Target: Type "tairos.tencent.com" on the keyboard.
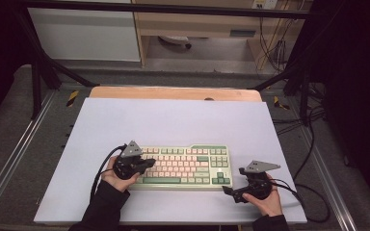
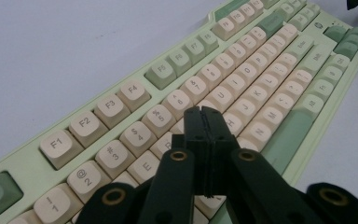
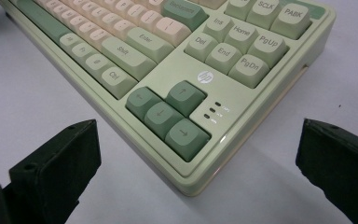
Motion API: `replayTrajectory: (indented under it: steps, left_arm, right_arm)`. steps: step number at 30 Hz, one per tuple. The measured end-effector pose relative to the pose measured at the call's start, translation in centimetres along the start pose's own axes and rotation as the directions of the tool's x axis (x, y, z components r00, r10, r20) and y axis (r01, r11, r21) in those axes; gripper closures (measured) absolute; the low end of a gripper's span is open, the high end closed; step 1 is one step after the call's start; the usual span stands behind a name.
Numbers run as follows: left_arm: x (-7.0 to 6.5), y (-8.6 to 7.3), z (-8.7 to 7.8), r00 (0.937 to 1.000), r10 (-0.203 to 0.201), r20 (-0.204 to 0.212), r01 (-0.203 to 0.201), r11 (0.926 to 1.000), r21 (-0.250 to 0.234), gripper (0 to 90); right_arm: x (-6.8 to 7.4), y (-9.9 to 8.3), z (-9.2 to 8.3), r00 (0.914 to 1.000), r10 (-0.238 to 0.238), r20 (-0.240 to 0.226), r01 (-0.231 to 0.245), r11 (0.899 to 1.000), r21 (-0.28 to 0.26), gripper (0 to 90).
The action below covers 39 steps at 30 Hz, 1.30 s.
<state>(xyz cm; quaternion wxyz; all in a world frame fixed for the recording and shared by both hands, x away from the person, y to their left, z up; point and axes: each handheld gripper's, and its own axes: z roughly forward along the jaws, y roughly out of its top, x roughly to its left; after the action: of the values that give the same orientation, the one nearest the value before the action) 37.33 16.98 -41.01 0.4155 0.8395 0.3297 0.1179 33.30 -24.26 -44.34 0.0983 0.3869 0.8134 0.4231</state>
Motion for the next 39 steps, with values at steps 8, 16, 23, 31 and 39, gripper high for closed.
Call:
replayTrajectory:
  steps: [8, 16, 23, 31, 39]
  left_arm:
    - [0.4, -0.6, -0.9, 1.0, 0.005, -0.008, -0.005, 1.0, 0.008, 89.5]
    - [1.0, -1.7, -2.0, 0.9993, 0.008, -0.037, -0.007, 0.9998, 0.02, 89.5]
    - [1.8, -2.8, -2.6, 0.9982, -0.007, -0.059, 0.009, 0.9995, 0.032, 89.4]
    - [2.3, -3.6, -2.7, 0.9975, -0.022, -0.067, 0.025, 0.999, 0.037, 89.4]
    - [2.5, -3.8, -2.3, 0.9971, -0.026, -0.071, 0.028, 0.9992, 0.029, 89.7]
  right_arm:
    - [0.0, 0.0, 0.0, 1.0, -0.003, 0.001, 0.003, 1.0, -0.001, 0.5]
    - [0.0, 0.0, 0.0, 1.0, 0.002, 0.001, -0.002, 1.0, 0.002, 0.5]
    - [0.0, 0.0, 0.0, 1.0, 0.001, 0.0, -0.001, 1.0, 0.002, 0.4]
    - [0.0, 0.0, 0.0, 1.0, 0.001, 0.0, -0.001, 1.0, 0.004, 0.5]
    - [0.0, 0.0, 0.1, 1.0, -0.002, 0.001, 0.002, 1.0, 0.004, 0.4]
